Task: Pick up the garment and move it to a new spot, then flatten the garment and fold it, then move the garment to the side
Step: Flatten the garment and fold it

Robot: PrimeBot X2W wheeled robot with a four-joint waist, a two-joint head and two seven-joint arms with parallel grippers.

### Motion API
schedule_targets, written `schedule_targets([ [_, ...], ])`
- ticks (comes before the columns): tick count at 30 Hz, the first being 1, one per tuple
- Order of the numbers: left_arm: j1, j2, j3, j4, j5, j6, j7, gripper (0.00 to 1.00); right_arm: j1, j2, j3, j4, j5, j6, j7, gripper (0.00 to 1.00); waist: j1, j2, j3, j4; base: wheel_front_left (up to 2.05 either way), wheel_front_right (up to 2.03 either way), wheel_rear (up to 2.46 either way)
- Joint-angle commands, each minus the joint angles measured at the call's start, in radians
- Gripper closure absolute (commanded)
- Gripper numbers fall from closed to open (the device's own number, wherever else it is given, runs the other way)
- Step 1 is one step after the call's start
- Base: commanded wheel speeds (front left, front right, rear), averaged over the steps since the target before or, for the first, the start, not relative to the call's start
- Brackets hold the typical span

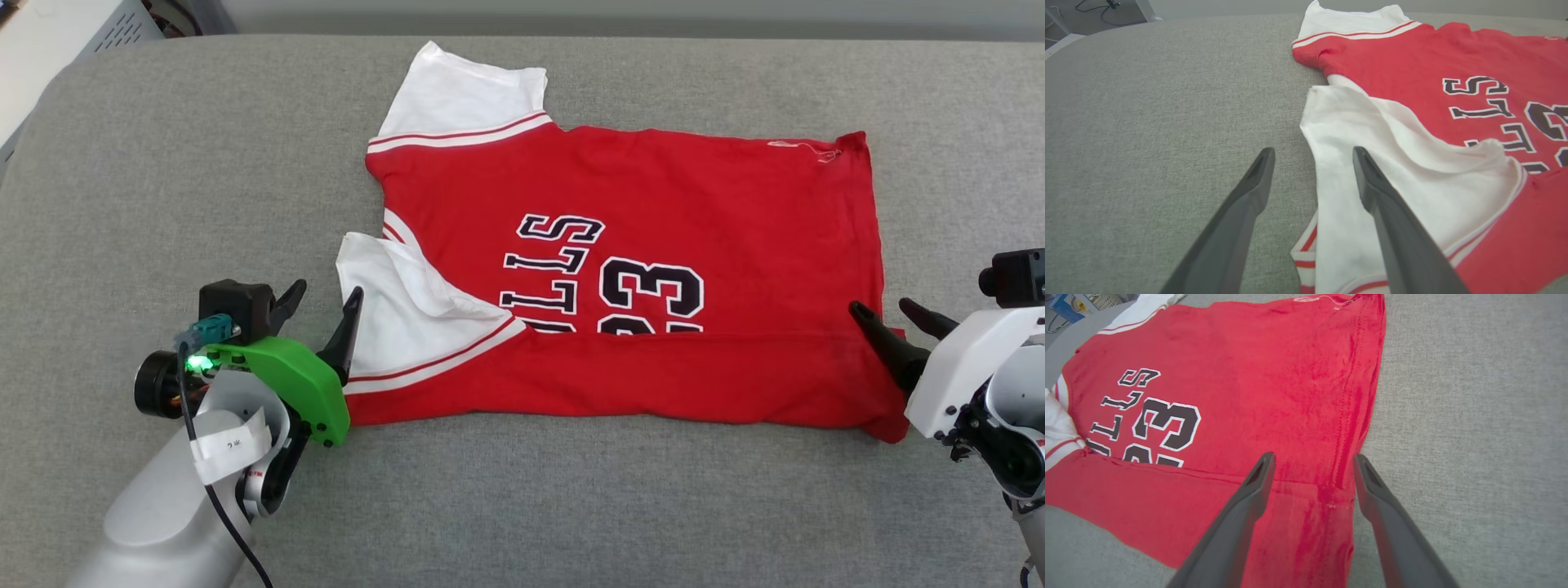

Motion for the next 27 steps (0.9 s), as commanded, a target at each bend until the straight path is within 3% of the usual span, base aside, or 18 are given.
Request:
schedule_targets([
  [1, -0.001, -0.011, 0.013, 0.007, -0.020, 0.006, -0.019, 0.00, -0.001, -0.007, 0.008, -0.004, -0.026, -0.001, -0.022, 0.00, -0.0001, 0.0113, -0.025, 0.003, 0.00, 0.00, 0.00],
  [6, 0.039, -0.024, 0.043, -0.007, -0.054, 0.025, -0.058, 0.00, 0.032, 0.000, 0.002, -0.036, -0.106, -0.001, -0.073, 0.00, -0.0001, 0.0113, -0.068, 0.000, 0.00, 0.00, 0.00],
  [13, 0.147, -0.009, 0.070, -0.109, -0.085, 0.097, -0.061, 0.00, 0.127, 0.045, -0.059, -0.143, -0.251, -0.001, -0.057, 0.00, -0.0001, 0.0113, -0.117, -0.001, 0.00, 0.00, 0.00],
  [21, 0.269, 0.039, 0.050, -0.254, -0.099, 0.192, 0.038, 0.00, 0.256, 0.193, -0.211, -0.244, -0.363, -0.001, 0.079, 0.00, -0.0001, 0.0113, -0.123, -0.009, 0.00, 0.00, 0.00],
  [27, 0.299, 0.070, 0.022, -0.295, -0.116, 0.244, 0.166, 0.00, 0.289, 0.264, -0.234, -0.307, -0.398, -0.001, 0.134, 0.00, -0.0001, 0.0113, -0.092, -0.030, 0.00, 0.00, 0.00],
])
